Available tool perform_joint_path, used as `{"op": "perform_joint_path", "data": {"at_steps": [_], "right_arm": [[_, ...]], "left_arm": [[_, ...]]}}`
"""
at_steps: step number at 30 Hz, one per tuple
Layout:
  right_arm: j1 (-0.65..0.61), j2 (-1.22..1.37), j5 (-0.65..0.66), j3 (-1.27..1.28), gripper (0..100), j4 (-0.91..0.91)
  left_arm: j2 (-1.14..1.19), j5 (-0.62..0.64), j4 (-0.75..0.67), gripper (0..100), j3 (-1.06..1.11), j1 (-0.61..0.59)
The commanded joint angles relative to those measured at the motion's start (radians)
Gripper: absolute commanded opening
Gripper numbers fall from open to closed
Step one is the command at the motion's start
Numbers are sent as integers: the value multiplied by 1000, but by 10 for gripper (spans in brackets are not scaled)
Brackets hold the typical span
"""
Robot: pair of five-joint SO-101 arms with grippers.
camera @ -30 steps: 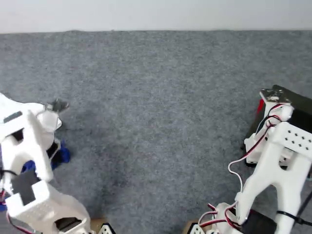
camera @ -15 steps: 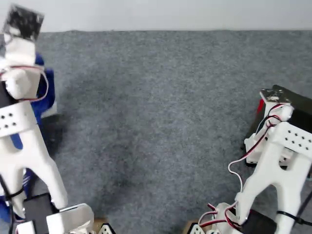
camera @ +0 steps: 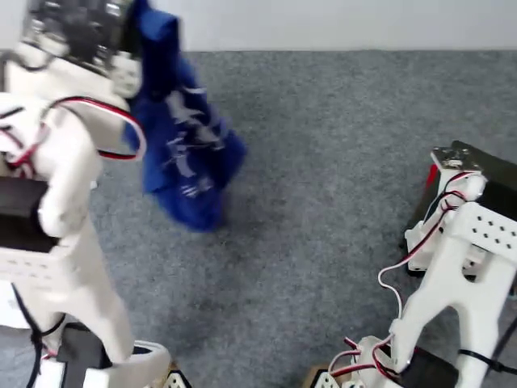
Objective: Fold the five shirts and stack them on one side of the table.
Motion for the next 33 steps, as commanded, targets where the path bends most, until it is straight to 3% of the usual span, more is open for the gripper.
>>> {"op": "perform_joint_path", "data": {"at_steps": [1, 12, 16, 21, 27, 30, 33], "right_arm": [[-5, -35, -11, -6, 9, 42], [-5, -35, -11, -6, 9, 42], [-5, -35, -11, -5, 9, 42], [-5, -35, -11, -5, 9, 42], [-5, -35, -11, -5, 9, 42], [-5, -35, -11, -5, 9, 42], [-5, -35, -11, -5, 9, 42]], "left_arm": [[-35, 8, 15, 13, 38, 121], [-35, -32, 38, 14, 690, 506], [-40, -23, 37, 25, 799, 586], [-46, 5, 100, 149, 720, 588], [-46, 9, 241, 152, 510, 552], [-46, 11, 262, 152, 463, 456], [-35, 11, 261, 152, 464, 282]]}}
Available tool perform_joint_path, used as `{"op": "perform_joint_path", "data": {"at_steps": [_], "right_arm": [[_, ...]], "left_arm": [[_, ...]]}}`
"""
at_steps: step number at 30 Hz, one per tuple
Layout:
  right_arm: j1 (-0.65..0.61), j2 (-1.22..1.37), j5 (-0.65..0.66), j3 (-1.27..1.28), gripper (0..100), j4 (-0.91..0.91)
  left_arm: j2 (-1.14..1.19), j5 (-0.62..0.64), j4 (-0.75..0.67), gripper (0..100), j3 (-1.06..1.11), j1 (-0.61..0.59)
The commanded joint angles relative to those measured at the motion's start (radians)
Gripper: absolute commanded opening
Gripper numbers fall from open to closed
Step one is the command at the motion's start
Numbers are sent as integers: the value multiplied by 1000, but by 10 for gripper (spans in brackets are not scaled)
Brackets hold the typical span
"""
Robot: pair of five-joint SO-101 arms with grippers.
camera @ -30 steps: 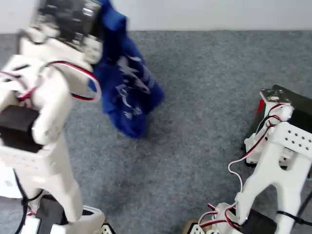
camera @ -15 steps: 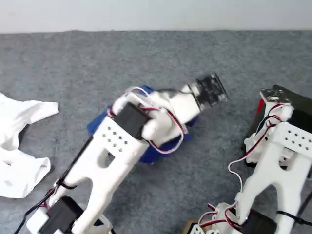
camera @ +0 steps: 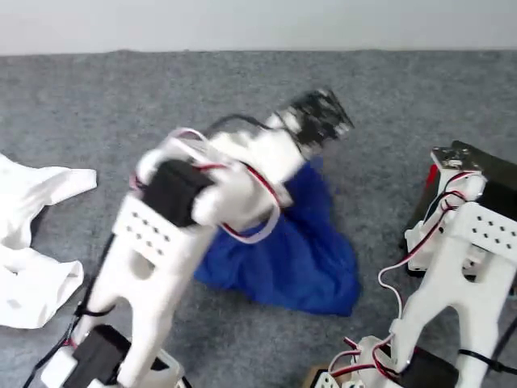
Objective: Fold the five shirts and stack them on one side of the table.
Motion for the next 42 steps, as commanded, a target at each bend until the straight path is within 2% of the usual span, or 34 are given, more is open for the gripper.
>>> {"op": "perform_joint_path", "data": {"at_steps": [1, 7, 11, 14, 20, 28, 36, 38, 42], "right_arm": [[-5, -35, -11, -5, 9, 42], [-10, -33, -11, -5, 9, 42], [-10, -27, -11, -5, 9, 42], [-10, -31, -11, 20, 9, 42], [-10, -33, -11, 100, 9, 42], [-10, -35, -11, 112, 9, 42], [-5, -35, -11, 112, 9, 42], [-5, -35, -11, 112, 9, 42], [-8, -35, -11, 112, 9, 42]], "left_arm": [[-25, 9, 6, 152, -33, -210], [75, 6, -17, 152, 44, -511], [213, -2, -20, 156, 101, -615], [341, -57, -20, 156, 101, -660], [545, -127, -21, 208, 97, -713], [692, -212, -84, 210, 97, -723], [872, -222, -133, 205, 97, -741], [882, -222, -126, 178, 88, -740], [888, -224, -87, 17, 44, -729]]}}
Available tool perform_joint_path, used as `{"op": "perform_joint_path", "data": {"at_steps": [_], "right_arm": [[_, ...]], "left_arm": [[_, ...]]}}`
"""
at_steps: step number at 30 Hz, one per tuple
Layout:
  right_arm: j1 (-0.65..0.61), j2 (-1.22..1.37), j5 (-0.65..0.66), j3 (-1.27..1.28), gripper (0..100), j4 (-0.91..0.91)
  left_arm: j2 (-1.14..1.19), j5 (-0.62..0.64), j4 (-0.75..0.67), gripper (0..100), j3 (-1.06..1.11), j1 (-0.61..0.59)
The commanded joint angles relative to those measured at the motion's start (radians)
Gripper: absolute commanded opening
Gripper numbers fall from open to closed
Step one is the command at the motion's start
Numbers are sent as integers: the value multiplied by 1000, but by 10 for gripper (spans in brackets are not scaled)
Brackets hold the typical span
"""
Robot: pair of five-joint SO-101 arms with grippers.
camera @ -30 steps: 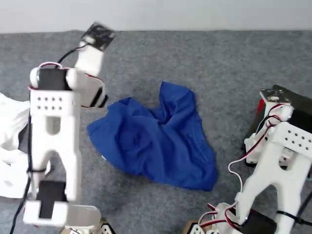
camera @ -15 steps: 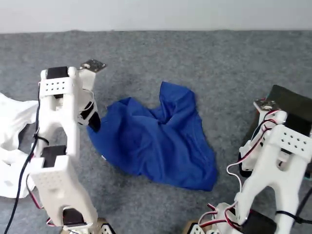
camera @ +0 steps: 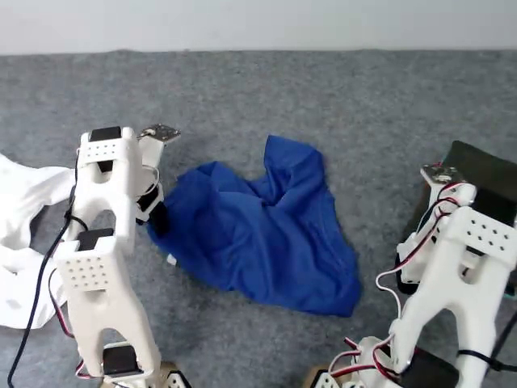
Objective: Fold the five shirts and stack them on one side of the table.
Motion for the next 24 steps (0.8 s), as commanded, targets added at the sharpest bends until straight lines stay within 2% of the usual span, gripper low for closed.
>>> {"op": "perform_joint_path", "data": {"at_steps": [1, 5, 11, 19, 24], "right_arm": [[-8, -35, -11, -8, 9, 42], [-10, -35, -11, -11, 9, 42], [-10, -35, -11, -11, 9, 42], [-13, -35, -9, -12, 9, 41], [-134, -35, -8, -8, 9, 42]], "left_arm": [[-5, -9, 44, 11, -47, 15], [-35, -5, 158, 13, -145, 31], [-301, 43, 160, 13, -156, -12], [-761, 38, 158, 13, 168, -77], [-964, 37, 155, 13, 338, -219]]}}
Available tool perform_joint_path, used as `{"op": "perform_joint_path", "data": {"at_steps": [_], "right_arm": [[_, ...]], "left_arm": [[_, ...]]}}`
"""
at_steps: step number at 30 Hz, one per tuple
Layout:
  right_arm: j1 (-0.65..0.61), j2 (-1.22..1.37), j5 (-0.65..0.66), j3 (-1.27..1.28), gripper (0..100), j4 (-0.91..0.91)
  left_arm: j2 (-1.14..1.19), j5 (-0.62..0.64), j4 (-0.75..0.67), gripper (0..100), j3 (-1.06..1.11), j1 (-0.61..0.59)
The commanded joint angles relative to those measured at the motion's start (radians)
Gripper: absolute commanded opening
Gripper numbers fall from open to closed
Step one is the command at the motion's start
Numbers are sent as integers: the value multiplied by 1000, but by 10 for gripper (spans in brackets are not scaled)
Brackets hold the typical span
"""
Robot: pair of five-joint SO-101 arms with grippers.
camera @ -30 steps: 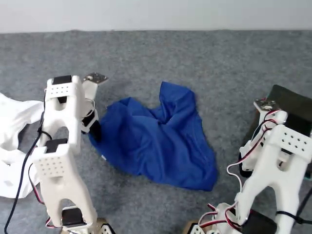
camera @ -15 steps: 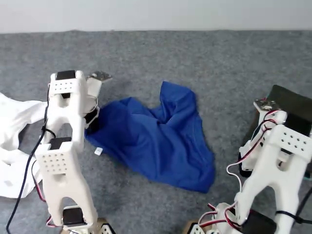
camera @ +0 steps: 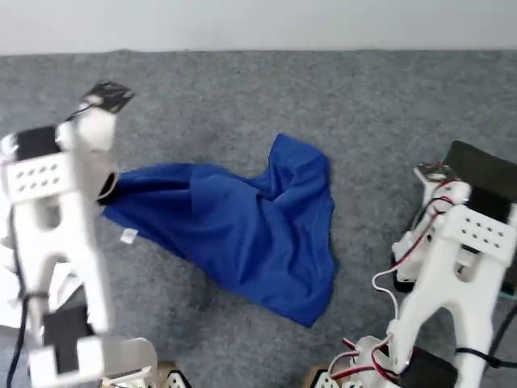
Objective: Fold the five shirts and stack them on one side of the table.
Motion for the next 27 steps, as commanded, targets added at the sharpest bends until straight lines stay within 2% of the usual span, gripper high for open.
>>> {"op": "perform_joint_path", "data": {"at_steps": [1, 8, 15, 20, 24, 27], "right_arm": [[-122, -35, -9, -11, 9, 42], [-498, 24, -12, -12, 9, -28], [-733, 203, -14, -14, 9, -134], [-785, 357, -12, -14, 9, -262], [-733, 490, -5, -40, 9, -447], [-677, 595, -3, -153, 9, -506]], "left_arm": [[-161, 8, 25, 13, 91, -110], [-218, 6, -35, 13, 318, -247], [-282, 11, -92, 13, 452, -262], [-353, 11, -124, 13, 503, -262], [-400, 11, -117, 13, 510, -262], [-442, 12, -115, 13, 515, -262]]}}
